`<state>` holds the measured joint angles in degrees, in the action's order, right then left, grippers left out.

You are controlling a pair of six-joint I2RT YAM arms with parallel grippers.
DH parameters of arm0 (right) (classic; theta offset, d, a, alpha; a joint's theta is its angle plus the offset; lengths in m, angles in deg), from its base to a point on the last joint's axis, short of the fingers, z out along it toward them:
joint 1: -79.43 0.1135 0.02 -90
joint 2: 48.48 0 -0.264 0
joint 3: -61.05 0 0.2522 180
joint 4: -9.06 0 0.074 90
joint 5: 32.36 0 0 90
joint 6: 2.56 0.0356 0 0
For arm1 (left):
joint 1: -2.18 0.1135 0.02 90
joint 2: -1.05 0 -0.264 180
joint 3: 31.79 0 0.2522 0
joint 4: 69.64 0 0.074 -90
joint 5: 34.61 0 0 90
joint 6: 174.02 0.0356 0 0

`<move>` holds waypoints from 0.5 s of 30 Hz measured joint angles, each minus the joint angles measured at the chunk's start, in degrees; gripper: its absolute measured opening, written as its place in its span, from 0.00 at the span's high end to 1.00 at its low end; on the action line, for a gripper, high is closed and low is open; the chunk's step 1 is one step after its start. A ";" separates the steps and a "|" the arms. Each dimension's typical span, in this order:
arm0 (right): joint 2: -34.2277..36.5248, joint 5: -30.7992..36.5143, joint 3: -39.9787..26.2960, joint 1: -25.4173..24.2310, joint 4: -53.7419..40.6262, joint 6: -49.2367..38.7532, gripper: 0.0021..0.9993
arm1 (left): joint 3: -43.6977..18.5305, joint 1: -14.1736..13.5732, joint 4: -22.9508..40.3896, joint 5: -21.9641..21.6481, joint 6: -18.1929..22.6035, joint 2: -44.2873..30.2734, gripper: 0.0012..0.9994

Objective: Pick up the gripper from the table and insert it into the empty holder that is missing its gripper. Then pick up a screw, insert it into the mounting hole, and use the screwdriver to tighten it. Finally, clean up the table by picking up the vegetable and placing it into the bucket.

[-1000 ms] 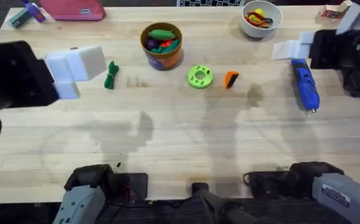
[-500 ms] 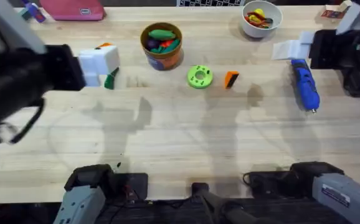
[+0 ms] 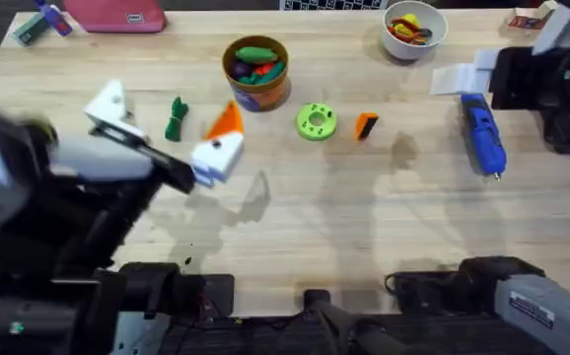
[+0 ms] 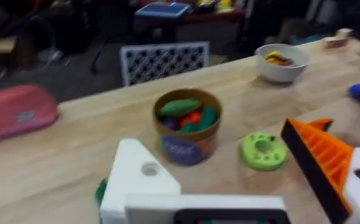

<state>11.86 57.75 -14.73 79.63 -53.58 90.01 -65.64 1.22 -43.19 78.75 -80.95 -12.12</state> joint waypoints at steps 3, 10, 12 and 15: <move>0.00 0.01 0.00 0.00 0.00 0.00 0.01 | 4.34 -0.21 -1.27 4.94 0.00 4.90 0.01; 0.00 0.00 0.00 0.00 0.00 0.00 0.01 | 11.50 -0.21 -10.21 15.52 0.18 12.59 0.01; 0.00 0.01 0.00 0.00 0.00 0.00 0.00 | 12.66 -0.21 -15.14 19.00 0.15 12.87 0.01; 0.00 0.01 0.00 0.00 0.00 0.00 0.01 | 14.53 -0.26 -22.89 25.28 0.22 12.87 0.01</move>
<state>11.86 57.76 -14.73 79.63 -53.58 90.01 -51.10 0.96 -66.07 104.02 -80.73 0.75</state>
